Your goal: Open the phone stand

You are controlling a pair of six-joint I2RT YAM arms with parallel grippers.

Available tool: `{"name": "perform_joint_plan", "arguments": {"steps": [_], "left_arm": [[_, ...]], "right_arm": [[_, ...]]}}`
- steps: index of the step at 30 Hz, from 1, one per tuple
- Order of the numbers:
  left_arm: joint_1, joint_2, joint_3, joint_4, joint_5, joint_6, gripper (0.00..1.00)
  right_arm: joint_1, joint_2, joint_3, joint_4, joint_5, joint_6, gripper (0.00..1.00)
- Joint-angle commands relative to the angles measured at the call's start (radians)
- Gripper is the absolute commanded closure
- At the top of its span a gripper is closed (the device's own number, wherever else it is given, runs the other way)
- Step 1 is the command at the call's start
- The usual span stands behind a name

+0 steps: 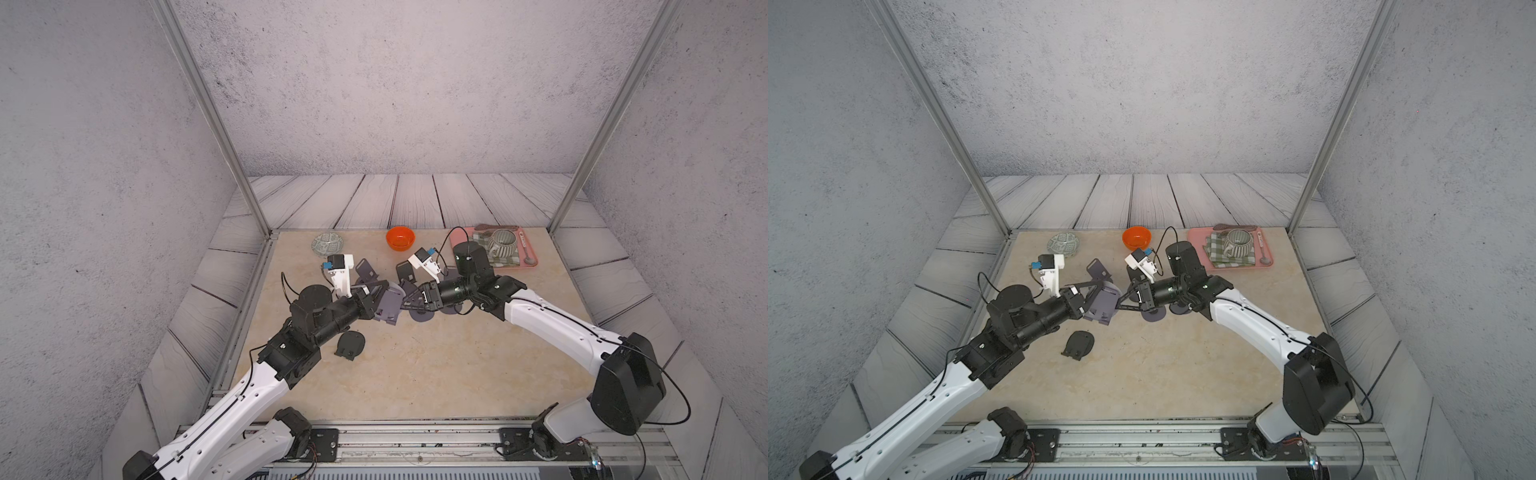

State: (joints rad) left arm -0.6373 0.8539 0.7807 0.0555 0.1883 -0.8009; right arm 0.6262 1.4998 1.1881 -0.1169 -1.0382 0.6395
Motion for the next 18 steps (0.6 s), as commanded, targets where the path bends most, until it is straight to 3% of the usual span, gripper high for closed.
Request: {"name": "perform_joint_plan", "arguments": {"steps": [1, 6, 14, 16, 18], "left_arm": [[0.021, -0.060, 0.008, 0.008, -0.166, 0.049, 1.00], [0.021, -0.074, 0.006, -0.055, -0.102, 0.015, 1.00], [0.021, -0.099, -0.026, -0.099, -0.024, -0.063, 1.00], [0.021, -0.109, -0.037, -0.079, -0.024, -0.055, 0.92], [0.027, -0.120, -0.015, -0.111, -0.019, -0.024, 0.72]], "right_arm": [[-0.054, 0.008, 0.012, -0.063, 0.103, 0.060, 1.00], [-0.067, 0.008, 0.111, -0.269, 0.094, -0.147, 1.00], [-0.114, 0.025, 0.169, -0.253, 0.007, -0.214, 1.00], [-0.113, 0.030, 0.188, -0.269, -0.033, -0.249, 1.00], [-0.114, 0.023, 0.202, -0.318, -0.067, -0.319, 1.00]]}}
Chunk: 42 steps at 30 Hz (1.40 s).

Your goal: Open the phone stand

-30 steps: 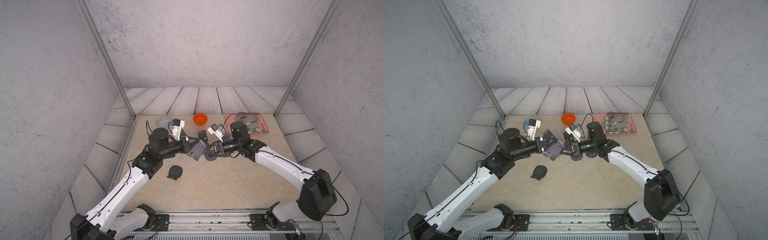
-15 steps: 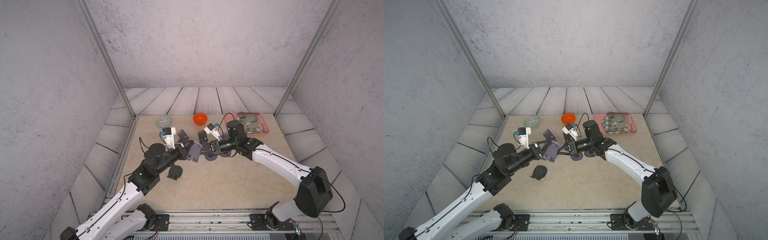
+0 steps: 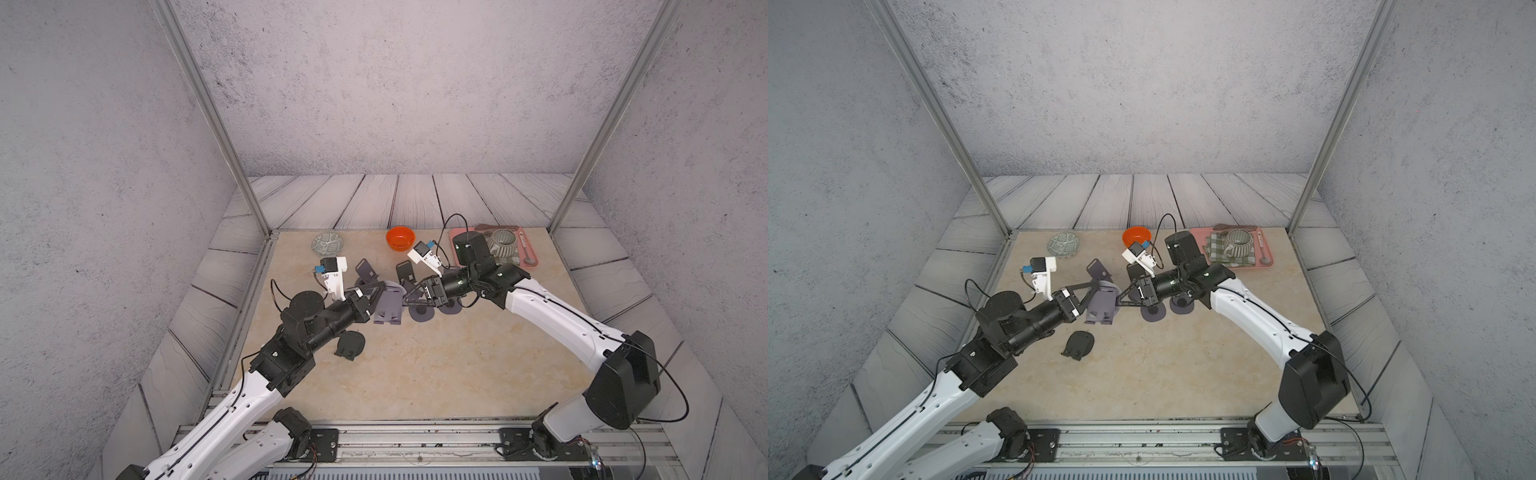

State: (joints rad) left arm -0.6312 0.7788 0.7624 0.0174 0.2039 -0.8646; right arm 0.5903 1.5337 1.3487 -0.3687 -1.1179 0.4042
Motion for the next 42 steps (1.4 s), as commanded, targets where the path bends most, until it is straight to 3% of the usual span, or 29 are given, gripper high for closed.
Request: {"name": "perform_joint_plan", "arguments": {"steps": [1, 6, 12, 14, 16, 23, 31, 42], "left_arm": [[0.026, -0.041, 0.028, -0.097, -0.019, 0.066, 0.65], [0.113, 0.066, 0.221, -0.271, 0.216, 0.173, 0.41], [0.204, 0.253, 0.458, -0.430, 0.575, 0.324, 0.38], [0.208, 0.332, 0.543, -0.502, 0.690, 0.387, 0.46], [0.206, 0.382, 0.592, -0.559, 0.765, 0.422, 0.49], [0.192, 0.382, 0.584, -0.634, 0.871, 0.472, 0.48], [0.170, 0.338, 0.531, -0.682, 0.881, 0.493, 0.50], [0.154, 0.362, 0.500, -0.588, 0.871, 0.472, 0.52]], "right_arm": [[-0.078, -0.019, 0.050, -0.102, -0.013, -0.135, 1.00], [-0.079, -0.050, 0.100, -0.328, -0.030, -0.388, 1.00], [-0.079, -0.037, 0.161, -0.542, -0.063, -0.608, 1.00], [-0.078, -0.033, 0.183, -0.598, -0.059, -0.655, 1.00], [-0.079, -0.038, 0.188, -0.610, -0.054, -0.666, 1.00], [-0.079, -0.046, 0.198, -0.621, -0.056, -0.673, 1.00], [-0.079, -0.018, 0.230, -0.624, -0.078, -0.665, 1.00], [-0.078, -0.004, 0.231, -0.625, -0.108, -0.659, 1.00]]}}
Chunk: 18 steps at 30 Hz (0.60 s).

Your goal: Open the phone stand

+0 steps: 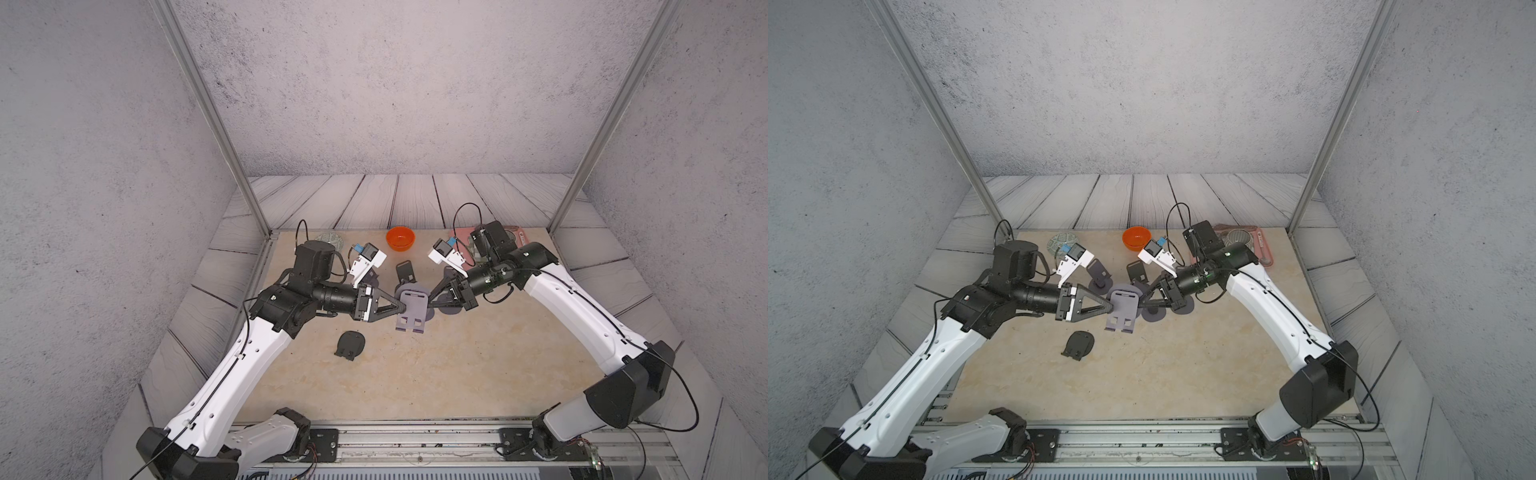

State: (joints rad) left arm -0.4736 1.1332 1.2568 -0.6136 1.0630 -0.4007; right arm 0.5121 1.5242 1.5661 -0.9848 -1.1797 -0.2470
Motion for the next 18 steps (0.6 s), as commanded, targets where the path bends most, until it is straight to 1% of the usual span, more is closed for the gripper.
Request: {"name": "perform_joint_plan", "arguments": {"steps": [1, 11, 18], "left_arm": [[-0.004, 0.010, 0.007, 0.053, 0.011, 0.005, 0.52], [-0.008, 0.056, 0.040, 0.087, 0.020, 0.006, 0.54], [-0.026, 0.116, 0.089, 0.073, 0.046, 0.031, 0.54]], "right_arm": [[0.001, 0.007, 0.011, -0.009, -0.047, -0.008, 1.00], [0.006, 0.019, -0.011, 0.005, -0.072, -0.003, 1.00], [0.010, 0.021, -0.014, 0.004, -0.074, -0.002, 1.00]]}}
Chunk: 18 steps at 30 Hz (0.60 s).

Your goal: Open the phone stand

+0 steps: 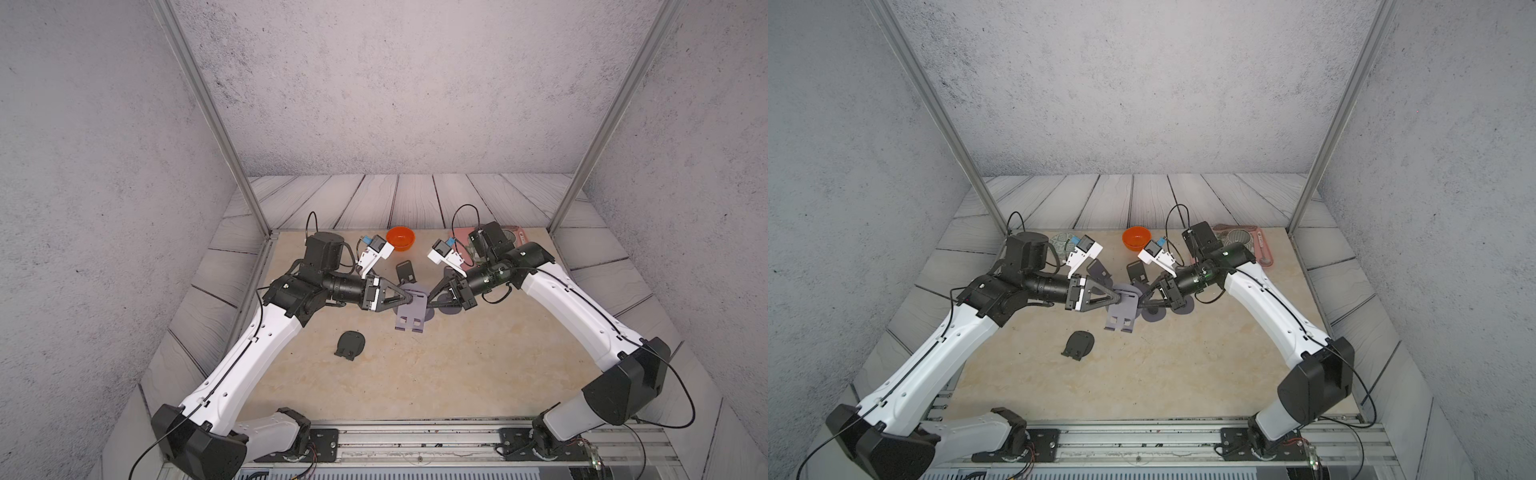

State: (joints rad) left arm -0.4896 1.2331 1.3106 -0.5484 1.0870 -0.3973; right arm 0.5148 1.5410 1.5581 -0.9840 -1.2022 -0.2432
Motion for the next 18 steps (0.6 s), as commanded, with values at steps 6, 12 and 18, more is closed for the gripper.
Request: {"name": "perform_joint_plan", "arguments": {"steps": [6, 12, 18], "left_arm": [[-0.033, 0.059, 0.081, -0.079, 0.021, 0.092, 0.56], [-0.050, 0.072, 0.086, -0.135, 0.034, 0.117, 0.63], [-0.069, 0.078, 0.091, -0.220, 0.025, 0.170, 0.70]], "right_arm": [[0.009, 0.002, -0.007, 0.002, -0.048, -0.007, 1.00], [0.010, -0.001, -0.007, 0.007, -0.042, -0.001, 1.00], [0.010, -0.004, -0.006, 0.018, -0.040, 0.008, 1.00]]}}
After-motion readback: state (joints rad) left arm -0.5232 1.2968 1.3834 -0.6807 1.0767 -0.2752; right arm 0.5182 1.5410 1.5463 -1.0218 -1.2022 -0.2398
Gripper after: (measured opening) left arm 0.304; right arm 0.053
